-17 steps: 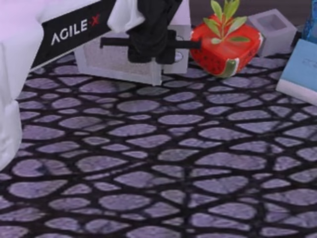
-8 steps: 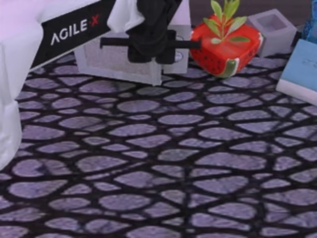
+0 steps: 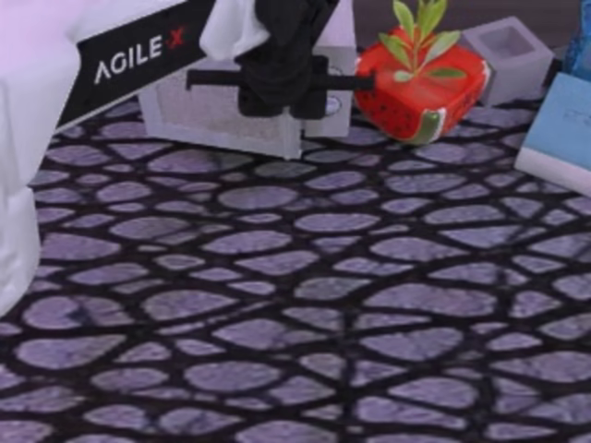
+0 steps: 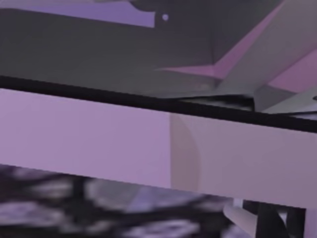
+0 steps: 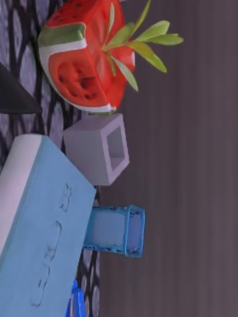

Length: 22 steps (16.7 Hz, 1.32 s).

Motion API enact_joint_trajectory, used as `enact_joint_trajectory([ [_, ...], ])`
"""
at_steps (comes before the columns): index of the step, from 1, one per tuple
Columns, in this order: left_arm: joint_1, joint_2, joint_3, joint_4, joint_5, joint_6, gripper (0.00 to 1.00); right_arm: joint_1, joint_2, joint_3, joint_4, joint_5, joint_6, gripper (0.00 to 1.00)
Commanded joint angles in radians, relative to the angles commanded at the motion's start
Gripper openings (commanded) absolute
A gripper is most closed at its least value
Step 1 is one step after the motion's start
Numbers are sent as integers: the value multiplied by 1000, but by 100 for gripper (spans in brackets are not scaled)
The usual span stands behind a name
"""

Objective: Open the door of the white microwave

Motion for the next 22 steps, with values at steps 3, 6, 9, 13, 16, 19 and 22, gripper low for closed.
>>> enact_joint_trajectory([
  [3, -5, -6, -19, 9, 9, 8, 0, 0, 0, 0, 0, 0, 0, 100],
  [6, 5, -53, -89, 44, 29, 57, 0, 0, 0, 0, 0, 0, 0, 100],
  [9, 12, -94, -151, 77, 51, 102, 0, 0, 0, 0, 0, 0, 0, 100],
  [13, 13, -100, -158, 82, 54, 107, 0, 0, 0, 0, 0, 0, 0, 100],
  [16, 13, -100, -158, 82, 54, 107, 0, 0, 0, 0, 0, 0, 0, 100],
  [19, 13, -100, -158, 82, 54, 107, 0, 0, 0, 0, 0, 0, 0, 100],
  [22, 13, -100, -158, 82, 54, 107, 0, 0, 0, 0, 0, 0, 0, 100],
])
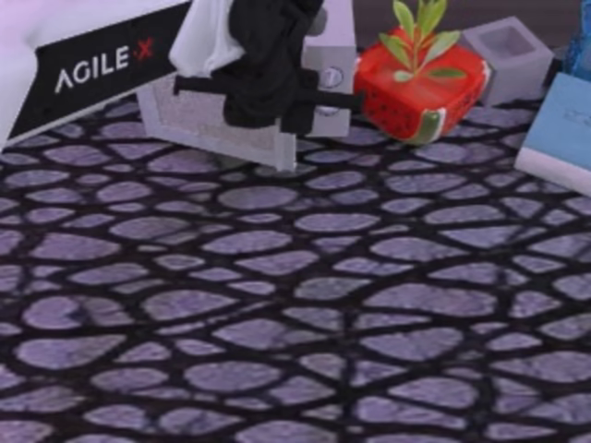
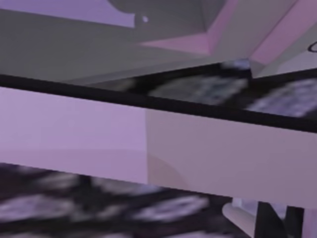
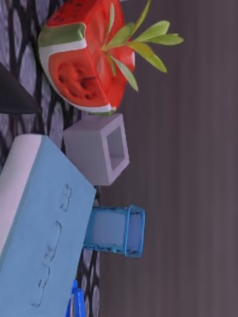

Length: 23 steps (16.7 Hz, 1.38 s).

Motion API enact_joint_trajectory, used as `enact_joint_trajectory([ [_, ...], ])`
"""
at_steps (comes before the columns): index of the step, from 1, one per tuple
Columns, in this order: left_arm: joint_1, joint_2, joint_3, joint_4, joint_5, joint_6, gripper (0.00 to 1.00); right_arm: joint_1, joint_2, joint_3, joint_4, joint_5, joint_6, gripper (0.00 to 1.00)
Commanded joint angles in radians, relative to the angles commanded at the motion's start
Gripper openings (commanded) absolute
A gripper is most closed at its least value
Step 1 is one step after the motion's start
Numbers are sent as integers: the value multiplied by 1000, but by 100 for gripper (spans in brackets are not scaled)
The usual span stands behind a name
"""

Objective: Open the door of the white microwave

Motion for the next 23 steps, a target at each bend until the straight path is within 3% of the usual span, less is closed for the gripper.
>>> enact_joint_trajectory([
  [12, 0, 0, 0, 0, 0, 0, 0, 0, 0, 0, 0, 0, 0, 100],
  [23, 21, -92, -138, 64, 63, 116, 0, 0, 0, 0, 0, 0, 0, 100],
])
